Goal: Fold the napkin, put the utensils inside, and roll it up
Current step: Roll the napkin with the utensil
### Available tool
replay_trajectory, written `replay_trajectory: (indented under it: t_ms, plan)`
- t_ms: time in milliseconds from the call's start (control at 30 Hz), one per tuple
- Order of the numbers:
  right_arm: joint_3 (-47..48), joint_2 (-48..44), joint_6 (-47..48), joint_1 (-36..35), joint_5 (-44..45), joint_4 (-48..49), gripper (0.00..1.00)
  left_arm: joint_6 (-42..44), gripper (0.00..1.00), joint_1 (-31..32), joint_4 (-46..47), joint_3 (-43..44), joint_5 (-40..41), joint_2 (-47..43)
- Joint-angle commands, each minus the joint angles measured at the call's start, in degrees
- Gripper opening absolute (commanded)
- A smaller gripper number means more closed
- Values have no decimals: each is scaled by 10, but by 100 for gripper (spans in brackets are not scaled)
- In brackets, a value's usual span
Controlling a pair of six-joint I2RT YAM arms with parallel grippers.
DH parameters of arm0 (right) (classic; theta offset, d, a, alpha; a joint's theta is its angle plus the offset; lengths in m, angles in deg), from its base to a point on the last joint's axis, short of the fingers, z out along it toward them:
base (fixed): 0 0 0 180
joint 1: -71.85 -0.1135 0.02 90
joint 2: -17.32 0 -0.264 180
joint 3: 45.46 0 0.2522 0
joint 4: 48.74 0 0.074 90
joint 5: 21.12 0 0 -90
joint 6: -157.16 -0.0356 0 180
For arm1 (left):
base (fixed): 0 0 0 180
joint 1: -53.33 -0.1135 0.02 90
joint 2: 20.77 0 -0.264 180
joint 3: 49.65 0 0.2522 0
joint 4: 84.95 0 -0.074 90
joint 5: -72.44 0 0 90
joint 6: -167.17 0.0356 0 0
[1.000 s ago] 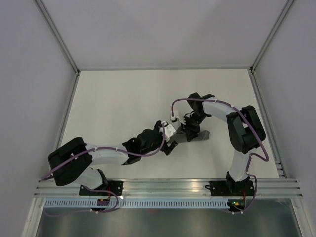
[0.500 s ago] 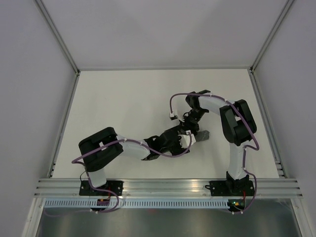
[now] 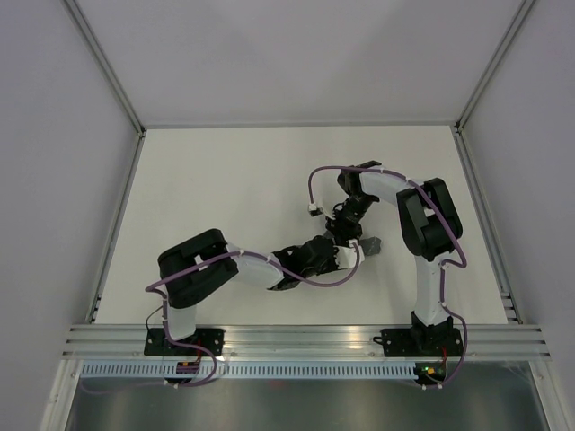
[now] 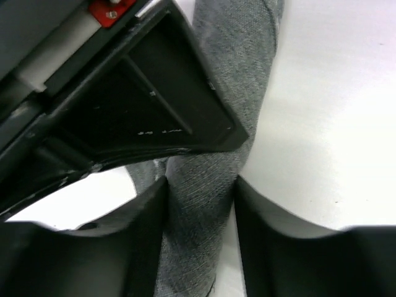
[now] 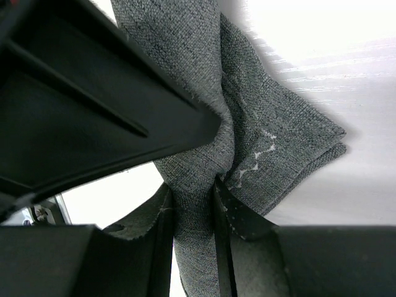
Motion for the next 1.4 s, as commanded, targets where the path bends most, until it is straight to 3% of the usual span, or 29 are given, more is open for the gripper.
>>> replay_trajectory:
  t_ms: [0, 133, 233, 300, 333, 500, 733, 933, 1167, 1367]
  plan:
    - [-12, 47, 20, -2, 40, 32, 25, 4, 48, 3, -68, 22, -34, 28]
    - [-10, 38, 20, -1, 29, 30, 31, -25, 29, 2, -93, 31, -54, 33]
    - [-13, 18, 15, 6, 7, 33, 54, -47, 13, -2, -109, 28, -87, 29]
    - [-13, -1, 12, 10, -16, 34, 60, -65, 11, -6, -125, 30, -114, 29]
    - [-13, -18, 8, 16, -26, 36, 64, -68, 4, -8, -128, 28, -119, 29]
    - [-8, -74, -51, 51, -84, 75, 70, -99, 2, -18, -135, 23, -166, 27]
    - [-13, -158, -125, 155, -168, 145, 73, -138, 2, -52, -169, 36, -242, 33]
    - [-89, -262, -88, 218, -207, 174, 72, -181, 2, -108, -235, 77, -338, 53]
    - [-333, -480, -90, 213, -157, 359, 75, -207, 2, -162, -348, 161, -449, 114]
    - [-518, -624, -103, 93, 23, 543, 77, -221, 2, -187, -410, 215, -532, 163]
